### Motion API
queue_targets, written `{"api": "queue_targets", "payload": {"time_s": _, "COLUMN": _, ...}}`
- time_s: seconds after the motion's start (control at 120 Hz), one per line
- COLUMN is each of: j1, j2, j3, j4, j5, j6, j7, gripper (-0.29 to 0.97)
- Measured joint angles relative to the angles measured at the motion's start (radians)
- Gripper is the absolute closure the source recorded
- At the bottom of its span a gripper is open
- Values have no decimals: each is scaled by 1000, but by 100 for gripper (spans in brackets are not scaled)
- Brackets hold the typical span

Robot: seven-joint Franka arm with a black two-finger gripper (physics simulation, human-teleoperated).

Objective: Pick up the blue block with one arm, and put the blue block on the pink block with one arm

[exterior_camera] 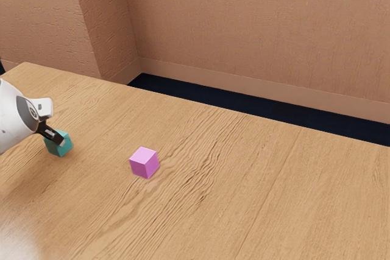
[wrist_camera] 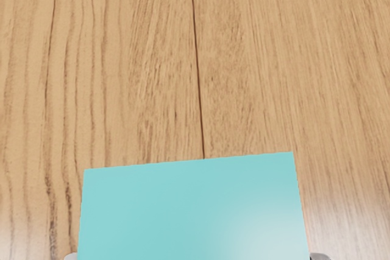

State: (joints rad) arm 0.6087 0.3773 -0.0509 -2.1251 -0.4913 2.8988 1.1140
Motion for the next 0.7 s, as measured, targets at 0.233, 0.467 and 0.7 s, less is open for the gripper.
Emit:
{"api": "queue_targets", "payload": {"time_s": 0.233, "j1": -15, "j2": -9, "j3": -2, "j4": 3, "j5": -7, "j6": 6, "j7": 38, "gripper": 39}}
{"api": "queue_targets", "payload": {"time_s": 0.467, "j1": -94, "j2": -153, "j3": 4, "j4": -20, "j5": -11, "j6": -35, "j7": 46, "gripper": 57}}
{"api": "queue_targets", "payload": {"time_s": 0.7, "j1": -187, "j2": -266, "j3": 36, "j4": -24, "j5": 175, "j6": -301, "j7": -116, "gripper": 50}}
